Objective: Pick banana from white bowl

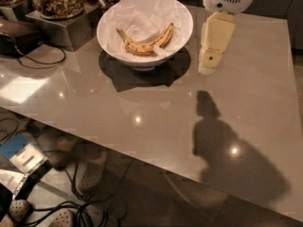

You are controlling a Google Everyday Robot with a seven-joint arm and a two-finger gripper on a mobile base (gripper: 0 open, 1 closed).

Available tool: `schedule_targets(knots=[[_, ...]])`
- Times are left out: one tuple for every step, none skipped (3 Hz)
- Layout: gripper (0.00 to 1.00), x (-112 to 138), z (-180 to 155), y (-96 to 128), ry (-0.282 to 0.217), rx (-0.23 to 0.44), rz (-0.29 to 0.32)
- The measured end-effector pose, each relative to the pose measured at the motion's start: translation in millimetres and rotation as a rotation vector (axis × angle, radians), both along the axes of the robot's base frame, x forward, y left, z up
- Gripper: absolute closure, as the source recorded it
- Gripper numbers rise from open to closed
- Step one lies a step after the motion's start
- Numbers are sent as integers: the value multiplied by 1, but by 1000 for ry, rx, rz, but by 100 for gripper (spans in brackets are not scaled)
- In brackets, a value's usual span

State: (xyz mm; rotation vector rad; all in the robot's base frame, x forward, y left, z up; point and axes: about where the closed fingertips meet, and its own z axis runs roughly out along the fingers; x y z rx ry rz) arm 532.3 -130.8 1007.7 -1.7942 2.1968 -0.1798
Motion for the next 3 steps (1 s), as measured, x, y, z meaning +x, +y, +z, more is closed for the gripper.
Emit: schedule_targets(knots=[[0, 15, 5, 11, -30, 24, 6], [0, 46, 21, 38, -62, 17, 50], [0, 75, 46, 75, -122, -1, 119]])
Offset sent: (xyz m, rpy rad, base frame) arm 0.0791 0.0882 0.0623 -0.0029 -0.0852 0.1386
